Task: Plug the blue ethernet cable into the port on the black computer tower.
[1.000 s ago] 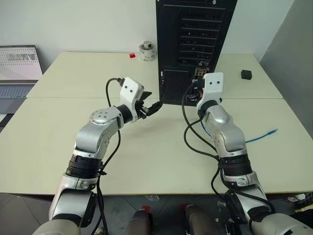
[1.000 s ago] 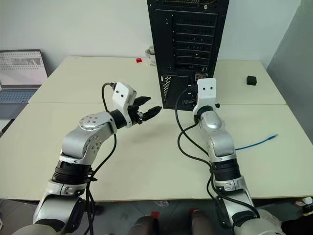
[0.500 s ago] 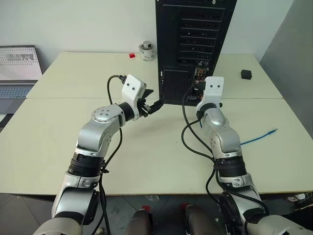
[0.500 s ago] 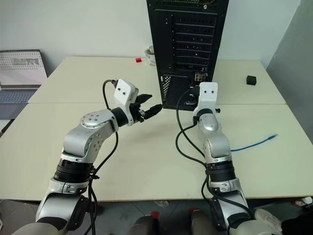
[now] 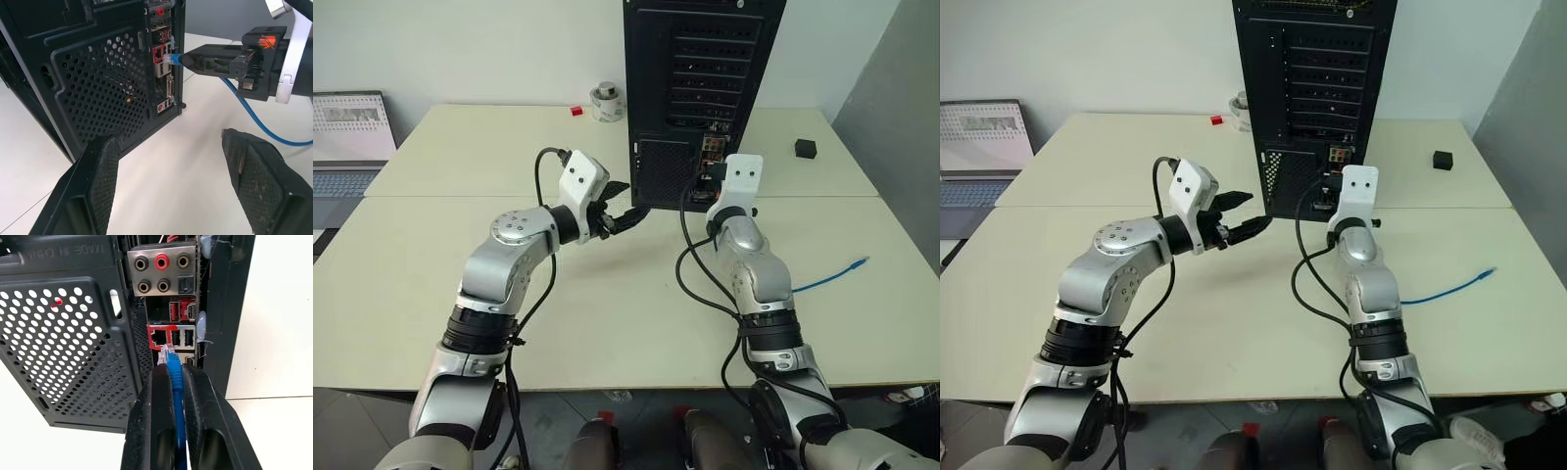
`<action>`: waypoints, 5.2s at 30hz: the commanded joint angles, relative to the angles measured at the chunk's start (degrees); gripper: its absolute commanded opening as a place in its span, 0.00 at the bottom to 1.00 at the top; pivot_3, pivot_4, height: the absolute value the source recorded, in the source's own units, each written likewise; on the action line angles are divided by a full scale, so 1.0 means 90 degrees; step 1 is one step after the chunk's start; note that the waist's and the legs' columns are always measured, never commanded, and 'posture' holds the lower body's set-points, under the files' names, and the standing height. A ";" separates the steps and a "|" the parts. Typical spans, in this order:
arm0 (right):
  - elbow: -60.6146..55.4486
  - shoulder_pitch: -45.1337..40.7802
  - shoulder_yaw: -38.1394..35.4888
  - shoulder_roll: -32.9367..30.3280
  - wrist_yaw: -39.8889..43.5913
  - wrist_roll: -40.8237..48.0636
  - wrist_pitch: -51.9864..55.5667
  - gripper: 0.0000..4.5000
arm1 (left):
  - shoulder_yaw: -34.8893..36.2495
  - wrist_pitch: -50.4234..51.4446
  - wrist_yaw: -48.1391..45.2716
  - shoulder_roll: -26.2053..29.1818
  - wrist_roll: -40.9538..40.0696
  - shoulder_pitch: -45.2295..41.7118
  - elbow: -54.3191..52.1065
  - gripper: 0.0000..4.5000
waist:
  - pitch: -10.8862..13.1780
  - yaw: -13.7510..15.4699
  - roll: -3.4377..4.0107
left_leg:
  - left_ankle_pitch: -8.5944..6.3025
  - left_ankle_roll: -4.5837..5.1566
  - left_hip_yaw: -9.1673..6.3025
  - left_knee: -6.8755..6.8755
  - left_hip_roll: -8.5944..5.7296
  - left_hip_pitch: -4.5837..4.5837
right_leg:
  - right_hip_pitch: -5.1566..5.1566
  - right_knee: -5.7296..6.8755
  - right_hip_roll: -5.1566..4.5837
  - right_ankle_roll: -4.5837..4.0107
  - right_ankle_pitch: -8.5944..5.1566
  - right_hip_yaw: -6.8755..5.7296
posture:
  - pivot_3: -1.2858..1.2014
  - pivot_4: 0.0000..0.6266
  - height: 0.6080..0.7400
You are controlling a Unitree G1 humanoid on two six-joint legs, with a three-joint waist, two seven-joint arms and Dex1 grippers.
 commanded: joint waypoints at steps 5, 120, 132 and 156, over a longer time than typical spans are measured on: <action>-0.0169 -0.0232 -0.0004 0.0064 0.0066 0.0012 -0.0194 0.00 | 0.0060 -0.0201 -0.0111 0.0035 0.0093 -0.0048 -0.0115 0.76 | 0.0000 -0.0001 0.0000 | 0.0000 0.0000 0.0000 0.0000 0.0000 0.0000 | 0.0000 0.0000 0.0000 0.0000 0.0000 0.0000 | 0.52 0.24 1.00; 0.1264 -0.0987 0.0127 0.0399 -0.0539 -0.0437 -0.1141 0.00 | 0.0164 -0.0055 -0.0176 -0.0120 0.0239 -0.0089 -0.0165 0.76 | 0.0001 -0.0094 0.0001 | 0.0000 0.0000 0.0005 -0.0002 0.0002 -0.0001 | -0.0008 0.0003 0.0001 0.0000 0.0000 0.0007 | 0.52 0.24 1.00; 0.1955 -0.1350 0.0084 0.0386 -0.0566 -0.0460 -0.1560 0.00 | 0.0195 0.0057 -0.0070 -0.0136 0.0155 -0.0067 -0.0266 0.76 | 0.0001 -0.0218 0.0001 | 0.0000 0.0000 0.0005 -0.0002 0.0005 0.0004 | -0.0008 0.0012 0.0004 -0.0001 0.0001 0.0010 | 0.52 0.24 1.00; 0.0106 -0.0138 0.0259 0.0030 0.0544 -0.0202 -0.0715 0.83 | 0.0236 -0.0177 -0.0018 -0.0003 0.0329 -0.0019 0.0011 0.76 | 0.0001 -0.0225 0.0001 | 0.0000 -0.0001 0.0007 -0.0007 -0.0003 -0.0018 | -0.0032 0.0010 -0.0031 -0.0001 0.0000 0.0012 | 0.52 0.24 1.00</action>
